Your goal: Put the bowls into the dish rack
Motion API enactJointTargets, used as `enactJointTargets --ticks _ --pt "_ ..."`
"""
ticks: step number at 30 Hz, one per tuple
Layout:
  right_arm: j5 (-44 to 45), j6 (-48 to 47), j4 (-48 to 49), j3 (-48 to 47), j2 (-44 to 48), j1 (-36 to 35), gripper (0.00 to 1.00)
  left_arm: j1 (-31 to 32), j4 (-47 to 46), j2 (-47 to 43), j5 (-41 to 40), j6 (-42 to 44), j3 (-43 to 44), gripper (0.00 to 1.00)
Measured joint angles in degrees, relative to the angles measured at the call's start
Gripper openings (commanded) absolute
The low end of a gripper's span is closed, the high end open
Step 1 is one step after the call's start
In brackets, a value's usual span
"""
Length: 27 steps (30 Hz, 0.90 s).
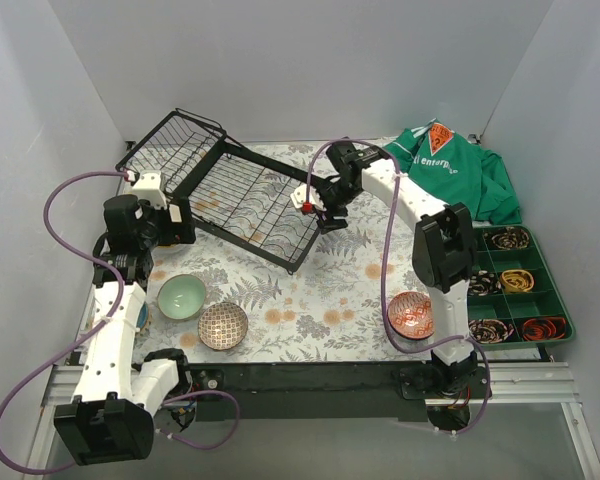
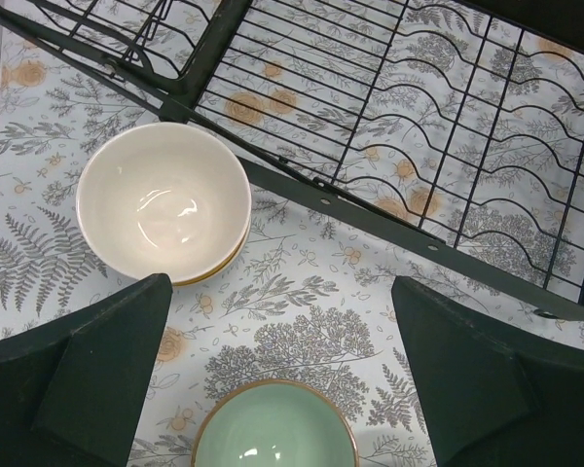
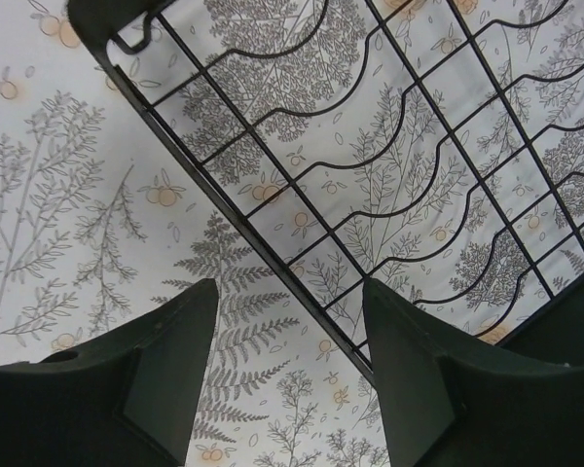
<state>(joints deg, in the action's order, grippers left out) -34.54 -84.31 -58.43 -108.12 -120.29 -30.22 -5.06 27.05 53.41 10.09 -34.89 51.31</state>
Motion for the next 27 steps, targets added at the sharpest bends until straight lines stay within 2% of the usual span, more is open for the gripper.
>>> enactJointTargets --ticks 3,7,16,27 --pt "1.0 -1.9 -0.1 -1.7 -2.8 0.1 0.65 -1.1 0.7 -0.2 0.7 0.0 0.0 0.98" --pt "2.6 -4.1 -0.5 -2.1 -4.5 0.1 0.51 -2.3 1.6 -0.7 1.6 0.0 0.0 0.98" --pt "4.3 -6.7 1.1 0.4 -4.2 0.1 0.31 -3.8 2.6 -2.4 3.1 0.0 -0.3 0.98" --pt "5.9 -6.0 7.2 11.8 3.1 -0.1 0.19 -4.3 2.7 -4.2 5.0 0.0 -1.2 0.98"
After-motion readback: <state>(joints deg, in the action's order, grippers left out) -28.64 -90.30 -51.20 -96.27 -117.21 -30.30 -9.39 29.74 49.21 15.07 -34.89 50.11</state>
